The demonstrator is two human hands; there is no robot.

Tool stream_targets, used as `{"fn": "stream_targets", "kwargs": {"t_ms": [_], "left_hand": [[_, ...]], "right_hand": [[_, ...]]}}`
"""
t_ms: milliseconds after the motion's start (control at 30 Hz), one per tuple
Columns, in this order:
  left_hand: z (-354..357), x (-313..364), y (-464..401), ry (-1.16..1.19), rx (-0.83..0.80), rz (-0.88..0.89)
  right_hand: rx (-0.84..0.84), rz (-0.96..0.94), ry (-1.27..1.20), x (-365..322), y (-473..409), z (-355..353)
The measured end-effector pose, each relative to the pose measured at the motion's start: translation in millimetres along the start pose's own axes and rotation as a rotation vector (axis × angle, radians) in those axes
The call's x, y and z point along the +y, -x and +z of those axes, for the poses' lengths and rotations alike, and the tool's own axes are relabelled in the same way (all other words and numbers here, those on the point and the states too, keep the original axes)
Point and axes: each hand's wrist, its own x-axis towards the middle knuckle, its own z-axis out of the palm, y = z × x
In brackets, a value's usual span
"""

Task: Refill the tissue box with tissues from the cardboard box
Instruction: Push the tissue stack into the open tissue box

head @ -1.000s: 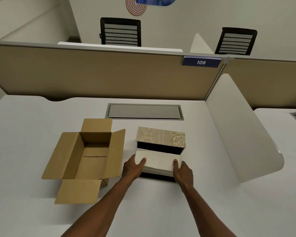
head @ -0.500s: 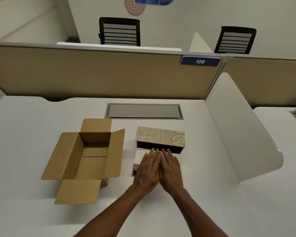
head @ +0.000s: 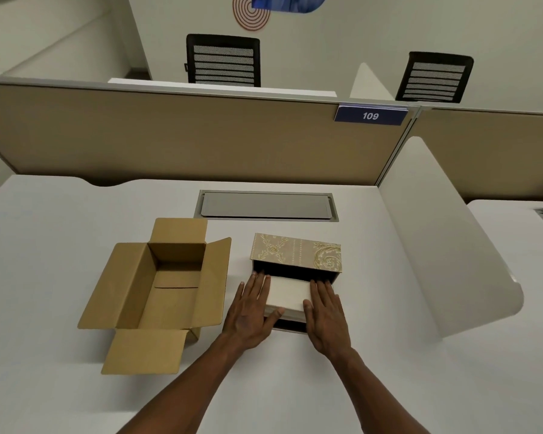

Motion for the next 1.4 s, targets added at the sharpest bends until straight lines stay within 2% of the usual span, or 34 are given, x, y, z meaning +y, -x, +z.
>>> {"fn": "stream_targets", "kwargs": {"t_ms": [233,400,467,633,733,1100,1400], "left_hand": [[0,3,-1,0.114,0.043,-0.047],[-3,3,10,0.270,0.165,-0.107],[-1,5,16,0.359,0.159,-0.204],[-3,12,13,0.623,-0.027,-0.527],[-10,14,8,0.719,-0.051,-0.609],[-21,10,10,0.694,-0.092,-0.573],[-21,13,8,0.743,-0.072,-0.618]], "right_hand": [[-0.010,-0.009,-0.035,0,-2,-4],[0.115,0.031,-0.086,1,10,-6],[0.131,0.107,-0.144,1,17,-5],[0.043,0.417,-0.451,-4,20,-4],[0.046,0.563,-0.599,-6,16,-7],[0.018,0.559,-0.584,-4,13,-14],[0.038,0.596,-0.611,-9,11,-14]]}}
